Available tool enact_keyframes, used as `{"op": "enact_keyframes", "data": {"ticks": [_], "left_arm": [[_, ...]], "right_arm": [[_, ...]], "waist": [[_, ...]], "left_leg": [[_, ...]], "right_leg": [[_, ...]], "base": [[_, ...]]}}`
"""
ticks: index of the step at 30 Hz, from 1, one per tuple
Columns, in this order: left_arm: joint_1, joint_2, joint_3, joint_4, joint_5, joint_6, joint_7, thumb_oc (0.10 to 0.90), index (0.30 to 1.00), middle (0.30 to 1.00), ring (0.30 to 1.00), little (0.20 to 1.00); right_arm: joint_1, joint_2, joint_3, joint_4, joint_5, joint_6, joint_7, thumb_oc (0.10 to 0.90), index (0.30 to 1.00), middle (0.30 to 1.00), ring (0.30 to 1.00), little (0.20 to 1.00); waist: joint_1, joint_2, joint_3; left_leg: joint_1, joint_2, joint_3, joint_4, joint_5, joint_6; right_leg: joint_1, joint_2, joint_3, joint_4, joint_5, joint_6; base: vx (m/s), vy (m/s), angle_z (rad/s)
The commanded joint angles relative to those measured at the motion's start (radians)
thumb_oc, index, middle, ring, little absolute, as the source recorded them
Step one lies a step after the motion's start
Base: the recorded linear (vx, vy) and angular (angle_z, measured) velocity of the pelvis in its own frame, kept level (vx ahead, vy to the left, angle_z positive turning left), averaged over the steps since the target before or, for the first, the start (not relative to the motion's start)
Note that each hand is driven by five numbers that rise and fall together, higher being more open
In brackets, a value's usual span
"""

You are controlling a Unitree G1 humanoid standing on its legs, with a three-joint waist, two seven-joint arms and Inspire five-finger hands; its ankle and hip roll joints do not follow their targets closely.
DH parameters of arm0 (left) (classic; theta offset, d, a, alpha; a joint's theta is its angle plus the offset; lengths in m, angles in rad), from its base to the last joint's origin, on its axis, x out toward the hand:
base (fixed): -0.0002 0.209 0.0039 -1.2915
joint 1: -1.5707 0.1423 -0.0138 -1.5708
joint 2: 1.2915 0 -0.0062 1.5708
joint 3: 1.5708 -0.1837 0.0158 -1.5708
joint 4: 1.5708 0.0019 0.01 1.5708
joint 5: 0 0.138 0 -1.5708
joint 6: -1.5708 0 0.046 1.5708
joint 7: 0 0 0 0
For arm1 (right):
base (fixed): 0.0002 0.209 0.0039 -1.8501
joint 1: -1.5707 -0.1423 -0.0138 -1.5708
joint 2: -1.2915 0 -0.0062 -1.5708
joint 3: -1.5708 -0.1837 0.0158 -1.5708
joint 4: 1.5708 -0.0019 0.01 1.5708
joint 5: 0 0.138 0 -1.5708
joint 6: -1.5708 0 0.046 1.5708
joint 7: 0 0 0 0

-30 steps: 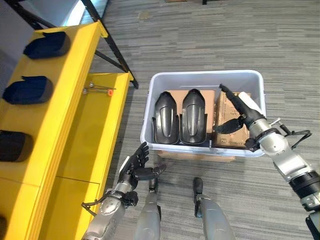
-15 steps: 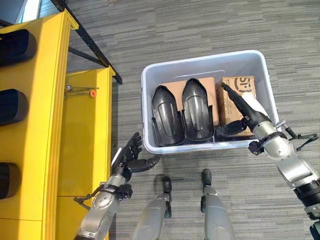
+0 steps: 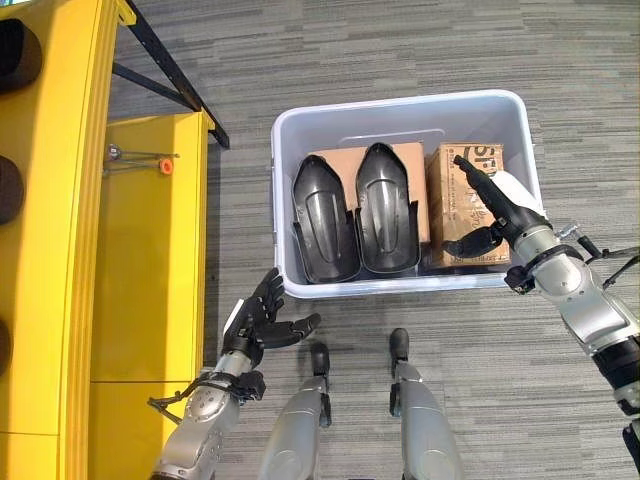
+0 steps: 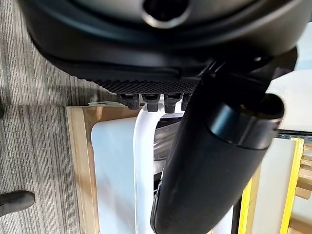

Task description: Move parts from the plastic box to the shelf.

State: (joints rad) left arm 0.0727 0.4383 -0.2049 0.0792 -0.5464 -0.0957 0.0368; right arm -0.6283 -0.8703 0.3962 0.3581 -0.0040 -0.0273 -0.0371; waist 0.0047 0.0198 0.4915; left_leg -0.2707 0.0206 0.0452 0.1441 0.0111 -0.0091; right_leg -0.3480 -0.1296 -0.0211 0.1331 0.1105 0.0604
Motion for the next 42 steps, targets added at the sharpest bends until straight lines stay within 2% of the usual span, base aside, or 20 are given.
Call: {"op": "enact_keyframes", "data": {"ticks": [1,16,21,35,42], "left_arm": [[0.038,0.074,0.005,-0.113,-0.021,-0.092,0.015,0.9,1.0,1.0,1.0,1.0],[0.016,0.067,0.004,-0.123,-0.014,-0.103,0.052,0.9,1.0,1.0,1.0,1.0],[0.017,0.052,0.01,-0.122,-0.011,-0.109,0.074,0.9,1.0,1.0,1.0,1.0],[0.008,0.039,0.006,-0.122,-0.007,-0.112,0.091,0.9,1.0,1.0,1.0,1.0],[0.004,0.031,0.009,-0.125,-0.001,-0.108,0.099,0.9,1.0,1.0,1.0,1.0]], "right_arm": [[-0.15,-0.053,0.0,-0.022,0.039,-0.059,-0.084,0.9,1.0,1.0,1.0,1.0],[-0.322,-0.039,0.064,0.109,0.033,-0.045,-0.141,0.9,1.0,1.0,1.0,1.0],[-0.313,-0.009,0.062,0.118,0.014,-0.038,-0.156,0.9,1.0,1.0,1.0,1.0],[-0.306,0.027,0.088,0.11,-0.036,-0.026,-0.144,0.9,1.0,1.0,1.0,1.0],[-0.276,0.048,0.09,0.038,-0.049,-0.025,-0.126,0.9,1.0,1.0,1.0,1.0]], "waist": [[0.008,-0.014,-0.057],[0.023,-0.002,0.028],[0.028,0.003,0.029],[0.029,0.005,0.029],[0.029,0.001,0.029]], "left_leg": [[-0.057,0.113,-0.026,0.093,-0.03,-0.055],[-0.134,0.097,-0.041,0.145,-0.037,-0.05],[-0.173,0.09,-0.048,0.159,-0.04,-0.044],[-0.187,0.08,-0.052,0.163,-0.05,-0.037],[-0.192,0.077,-0.057,0.165,-0.057,-0.034]], "right_leg": [[0.029,-0.057,0.034,0.155,-0.21,0.046],[-0.052,-0.053,0.022,0.242,-0.228,0.036],[-0.087,-0.055,0.016,0.269,-0.238,0.031],[-0.1,-0.065,0.01,0.278,-0.239,0.033],[-0.103,-0.067,0.005,0.284,-0.247,0.033]], "base": [[0.0,0.0,0.0],[-0.02,-0.009,0.04],[0.0,-0.01,0.05],[0.01,0.002,0.03],[0.02,0.001,0.01]]}}
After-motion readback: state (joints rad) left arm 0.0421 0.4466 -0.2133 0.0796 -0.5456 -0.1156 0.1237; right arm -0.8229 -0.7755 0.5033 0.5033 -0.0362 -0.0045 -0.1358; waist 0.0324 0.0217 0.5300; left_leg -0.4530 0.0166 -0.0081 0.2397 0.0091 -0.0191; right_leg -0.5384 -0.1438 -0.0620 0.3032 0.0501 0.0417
